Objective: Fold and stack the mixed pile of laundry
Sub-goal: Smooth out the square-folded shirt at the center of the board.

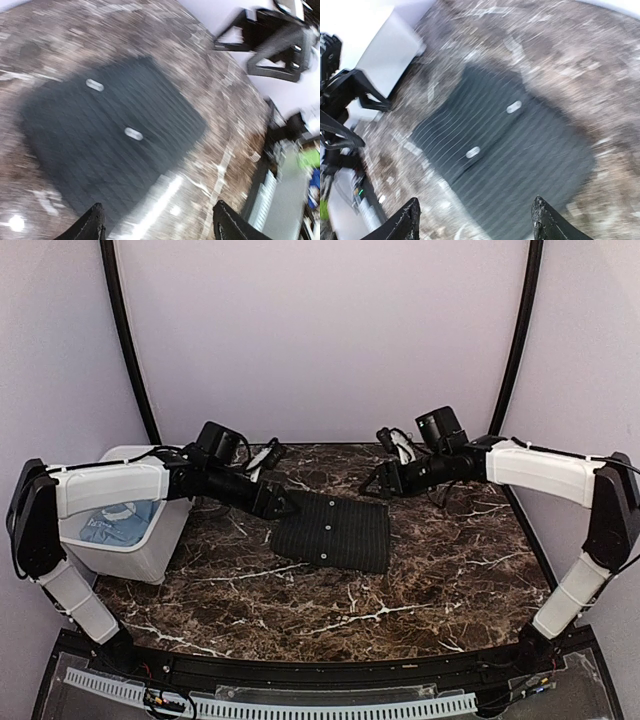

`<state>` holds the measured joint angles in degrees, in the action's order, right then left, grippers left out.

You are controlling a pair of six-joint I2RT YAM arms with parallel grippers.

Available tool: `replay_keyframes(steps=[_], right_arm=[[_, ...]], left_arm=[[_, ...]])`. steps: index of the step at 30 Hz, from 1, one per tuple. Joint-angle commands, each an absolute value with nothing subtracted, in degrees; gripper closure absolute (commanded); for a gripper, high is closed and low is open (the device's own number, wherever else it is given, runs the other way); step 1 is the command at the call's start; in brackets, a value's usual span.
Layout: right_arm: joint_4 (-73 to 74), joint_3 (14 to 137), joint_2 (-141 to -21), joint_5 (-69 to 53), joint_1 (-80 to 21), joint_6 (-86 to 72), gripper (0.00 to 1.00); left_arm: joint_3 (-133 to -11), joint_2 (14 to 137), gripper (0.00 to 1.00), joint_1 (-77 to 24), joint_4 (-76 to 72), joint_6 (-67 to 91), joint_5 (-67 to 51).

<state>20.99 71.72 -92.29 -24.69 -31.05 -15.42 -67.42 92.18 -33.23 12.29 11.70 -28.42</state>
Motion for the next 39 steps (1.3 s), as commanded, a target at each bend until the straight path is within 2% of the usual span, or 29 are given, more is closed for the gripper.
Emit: replay_keyframes(steps=[1, 4, 9, 16, 24, 32, 39], right_arm=[[14.38, 63.72, -92.99, -36.68, -36.77, -23.38, 0.27], [6.52, 59.66, -93.21, -42.09, -39.22, -28.43, 0.27], [-4.87, 56.85, -96.69, -47.67, -39.73, -34.28, 0.26], [-8.87, 57.27, -104.78, -50.21, -38.02, -35.92, 0.27], [-6.92, 54.63, -111.16, -45.76, -32.57, -34.88, 0.28], [-3.09, 54.63, -112.33, -40.35, -30.48, -32.66, 0.30], [-0.87, 51.83, -98.66, -38.93, -30.17, -32.77, 0.34]], left_arm=[[-60.71, 91.61, 0.27, -36.93, 10.63, 15.31, -40.07], [-58.35, 92.18, 0.27, -37.69, 4.84, 19.32, -46.45], [-59.36, 97.37, 0.26, -37.75, 0.47, 21.76, -49.55], [-63.99, 108.80, 0.26, -35.56, -7.83, 26.80, -49.80], [-65.38, 117.21, 0.26, -30.90, -11.76, 29.24, -48.69], [-64.27, 114.90, 0.25, -30.81, -9.23, 27.38, -44.05], [-67.77, 104.38, 0.24, -34.21, 3.11, 17.60, -29.35]])
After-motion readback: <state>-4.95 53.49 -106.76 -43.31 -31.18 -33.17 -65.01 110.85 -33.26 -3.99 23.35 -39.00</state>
